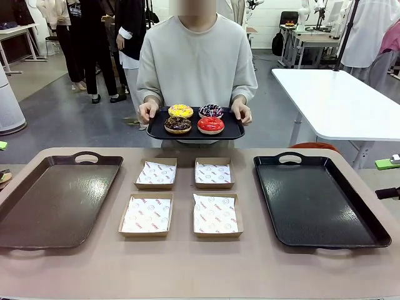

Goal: Individually package the donuts and arrange them on the tray.
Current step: Pick up one Paper togo box.

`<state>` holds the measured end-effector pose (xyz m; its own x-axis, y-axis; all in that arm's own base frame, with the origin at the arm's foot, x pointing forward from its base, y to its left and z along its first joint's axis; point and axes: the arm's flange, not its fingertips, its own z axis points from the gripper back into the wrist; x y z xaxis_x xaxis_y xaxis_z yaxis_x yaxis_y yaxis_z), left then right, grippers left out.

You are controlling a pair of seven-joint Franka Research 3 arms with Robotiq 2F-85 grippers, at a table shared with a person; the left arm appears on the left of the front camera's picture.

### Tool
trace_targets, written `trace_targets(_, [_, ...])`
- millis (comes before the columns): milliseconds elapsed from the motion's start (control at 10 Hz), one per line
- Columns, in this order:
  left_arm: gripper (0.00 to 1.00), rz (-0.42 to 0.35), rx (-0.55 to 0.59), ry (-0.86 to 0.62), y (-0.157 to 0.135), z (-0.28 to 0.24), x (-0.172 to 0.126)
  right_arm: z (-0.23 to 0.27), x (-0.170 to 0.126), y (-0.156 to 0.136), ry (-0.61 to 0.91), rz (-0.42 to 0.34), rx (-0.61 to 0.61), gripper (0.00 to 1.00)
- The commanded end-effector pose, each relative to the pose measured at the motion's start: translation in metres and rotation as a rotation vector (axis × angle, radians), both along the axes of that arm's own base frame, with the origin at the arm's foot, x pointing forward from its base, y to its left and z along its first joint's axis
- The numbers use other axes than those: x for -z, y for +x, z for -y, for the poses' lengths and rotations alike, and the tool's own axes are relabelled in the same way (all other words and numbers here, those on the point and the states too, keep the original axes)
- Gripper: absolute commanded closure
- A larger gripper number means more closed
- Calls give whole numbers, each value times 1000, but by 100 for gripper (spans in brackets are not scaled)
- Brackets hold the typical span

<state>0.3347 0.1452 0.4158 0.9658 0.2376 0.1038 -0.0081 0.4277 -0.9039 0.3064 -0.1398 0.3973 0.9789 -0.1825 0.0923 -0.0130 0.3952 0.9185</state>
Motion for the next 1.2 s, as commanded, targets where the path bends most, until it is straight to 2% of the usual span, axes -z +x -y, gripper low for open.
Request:
trace_targets(0, [0, 0, 3, -3, 1, 1, -1, -2, -1, 2, 7, 4, -1, 0])
trace_targets(600, [0, 0, 0, 0, 0, 0, 0, -2, -1, 2, 7, 4, -1, 0])
trace_targets(700, [0, 12, 29, 61, 5, 18, -16, -2, -1, 2, 7, 4, -1, 0])
trace_targets(800, [0, -15, 55, 92, 13, 36, -31, -2, -1, 2, 7, 4, -1, 0])
trace_targets(1100, [0, -69, 179, 353, 26, 119, -74, -2, -1, 2, 7, 4, -1, 0])
